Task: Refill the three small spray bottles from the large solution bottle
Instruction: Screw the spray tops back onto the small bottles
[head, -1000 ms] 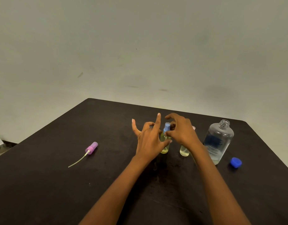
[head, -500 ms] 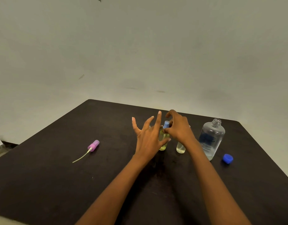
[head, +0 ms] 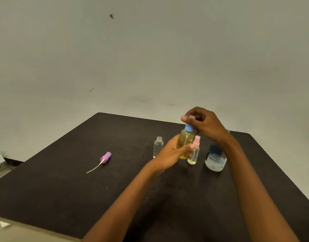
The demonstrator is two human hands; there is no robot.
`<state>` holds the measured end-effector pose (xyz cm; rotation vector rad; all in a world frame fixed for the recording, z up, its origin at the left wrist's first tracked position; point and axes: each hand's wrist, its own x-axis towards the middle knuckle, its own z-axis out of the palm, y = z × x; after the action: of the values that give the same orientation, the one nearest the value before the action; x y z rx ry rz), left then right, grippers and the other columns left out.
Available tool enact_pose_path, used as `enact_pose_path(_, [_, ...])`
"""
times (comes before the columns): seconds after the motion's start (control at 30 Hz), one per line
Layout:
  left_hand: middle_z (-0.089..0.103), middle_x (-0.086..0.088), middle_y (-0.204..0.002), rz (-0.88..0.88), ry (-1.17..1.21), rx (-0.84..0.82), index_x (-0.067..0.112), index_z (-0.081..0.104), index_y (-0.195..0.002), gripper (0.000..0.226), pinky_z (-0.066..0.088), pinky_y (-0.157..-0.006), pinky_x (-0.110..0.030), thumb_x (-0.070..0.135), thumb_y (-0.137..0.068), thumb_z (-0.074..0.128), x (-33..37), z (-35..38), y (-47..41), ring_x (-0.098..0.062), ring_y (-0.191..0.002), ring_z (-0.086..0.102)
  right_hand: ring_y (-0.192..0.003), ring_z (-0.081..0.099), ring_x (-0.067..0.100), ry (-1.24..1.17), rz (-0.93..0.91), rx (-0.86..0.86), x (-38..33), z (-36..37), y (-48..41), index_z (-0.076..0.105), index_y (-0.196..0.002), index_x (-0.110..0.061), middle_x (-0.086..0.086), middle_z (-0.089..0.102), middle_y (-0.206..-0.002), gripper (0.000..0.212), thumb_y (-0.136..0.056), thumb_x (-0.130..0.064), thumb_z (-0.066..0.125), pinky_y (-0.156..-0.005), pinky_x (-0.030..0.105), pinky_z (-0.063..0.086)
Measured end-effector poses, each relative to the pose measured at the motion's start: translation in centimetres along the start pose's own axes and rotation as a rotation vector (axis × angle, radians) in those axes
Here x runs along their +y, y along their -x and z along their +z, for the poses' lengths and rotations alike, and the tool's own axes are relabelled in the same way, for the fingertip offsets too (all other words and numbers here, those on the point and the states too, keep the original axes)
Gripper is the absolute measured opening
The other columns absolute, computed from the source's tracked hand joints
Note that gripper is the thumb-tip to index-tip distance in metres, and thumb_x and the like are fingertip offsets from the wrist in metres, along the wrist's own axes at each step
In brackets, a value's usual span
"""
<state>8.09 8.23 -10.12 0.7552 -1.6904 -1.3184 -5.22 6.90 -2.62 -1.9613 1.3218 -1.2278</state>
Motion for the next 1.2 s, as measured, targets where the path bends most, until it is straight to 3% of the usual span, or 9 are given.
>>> enact_pose_path(0.13, [0.06,0.006,-0.087,-0.033,0.011,-0.109,0.027,0.049,-0.101,0.011,0.05,-0.071,-0.014,0.019,-0.094,0.052,0.8,-0.2,0.6,-0.006,-0.078,0.061,-0.056,0.042,0.014,0.105,-0.018,-0.117,-0.1,0.1,0.4,0.05,-0.062,-0.004,0.009,0.045,-0.059,0.05,-0.066,-0.052,0.063,-0.057,0.025,0.037])
enact_pose_path(0.23, [0.06,0.008,-0.089,-0.004,0.041,-0.077,0.025,0.047,-0.107,0.015,0.05,-0.071,-0.015,0.019,-0.094,0.052,1.0,0.1,0.8,-0.006,-0.078,0.061,-0.049,0.039,0.008,0.148,-0.012,-0.104,0.0,0.2,0.5,0.046,-0.054,-0.011,0.001,0.042,-0.052,0.038,-0.079,-0.031,0.067,-0.054,0.02,0.034])
enact_pose_path(0.47, [0.061,0.002,-0.095,0.067,-0.165,0.247,0.022,0.046,-0.11,0.026,0.053,-0.087,-0.043,0.033,-0.09,0.056,-1.7,2.2,0.8,-0.013,-0.086,0.06,-0.044,0.033,0.008,0.31,0.131,0.435,0.1,4.3,2.1,0.035,-0.043,-0.02,-0.006,0.036,-0.043,0.04,-0.076,-0.018,0.058,-0.048,0.023,0.027])
enact_pose_path(0.53, [0.059,0.002,-0.096,0.061,-0.242,0.266,0.02,0.043,-0.113,0.023,0.053,-0.088,-0.04,0.028,-0.094,0.052,-2.2,2.2,1.1,-0.015,-0.09,0.06,-0.046,0.036,0.008,0.368,0.159,0.412,0.9,4.7,2.2,0.039,-0.046,-0.02,-0.005,0.04,-0.048,0.038,-0.079,-0.02,0.057,-0.052,0.022,0.029])
enact_pose_path(0.7, [0.058,0.009,-0.091,-0.055,-0.069,-0.125,0.026,0.044,-0.109,0.017,0.052,-0.073,-0.014,0.017,-0.095,0.049,0.1,-0.5,1.9,-0.008,-0.079,0.06,-0.059,0.045,0.013,0.122,0.184,-0.051,1.7,2.2,2.1,0.052,-0.069,-0.01,0.004,0.049,-0.062,0.031,-0.082,-0.036,0.064,-0.06,0.021,0.038])
enact_pose_path(0.8, [0.057,0.007,-0.089,-0.051,-0.095,-0.158,0.026,0.043,-0.108,0.016,0.052,-0.072,-0.014,0.016,-0.096,0.048,0.5,-0.6,1.9,-0.008,-0.077,0.06,-0.052,0.041,0.011,0.122,0.154,0.008,1.4,2.3,2.3,0.048,-0.057,-0.013,0.001,0.044,-0.053,0.036,-0.083,-0.031,0.063,-0.054,0.019,0.034])
enact_pose_path(0.97, [0.057,-0.003,-0.107,-0.032,-0.148,0.026,0.016,0.038,-0.128,0.037,0.052,-0.089,-0.03,0.029,-0.095,0.05,-1.5,0.3,1.7,-0.014,-0.093,0.06,-0.052,0.043,0.013,0.258,0.221,0.214,1.5,4.4,2.0,0.047,-0.051,-0.017,0.0,0.045,-0.051,0.035,-0.082,-0.028,0.059,-0.058,0.027,0.037])
enact_pose_path(1.1, [0.057,-0.012,-0.113,-0.041,-0.174,0.092,0.027,0.038,-0.121,0.029,0.052,-0.093,-0.035,0.03,-0.095,0.05,-2.8,0.5,1.7,-0.02,-0.102,0.06,-0.054,0.045,0.011,0.42,0.239,0.283,1.6,5.4,2.4,0.054,-0.062,-0.013,0.0,0.049,-0.058,0.03,-0.083,-0.035,0.055,-0.052,0.022,0.033])
enact_pose_path(1.2, [0.059,-0.004,-0.108,-0.099,-0.268,0.126,0.044,0.039,-0.112,0.033,0.043,-0.102,-0.049,0.057,-0.085,0.054,-4.2,0.0,1.2,-0.023,-0.111,0.055,-0.067,0.049,0.012,0.515,0.296,0.206,2.1,5.5,2.3,0.058,-0.08,-0.014,0.001,0.054,-0.075,0.032,-0.088,-0.043,0.049,-0.061,0.023,0.035])
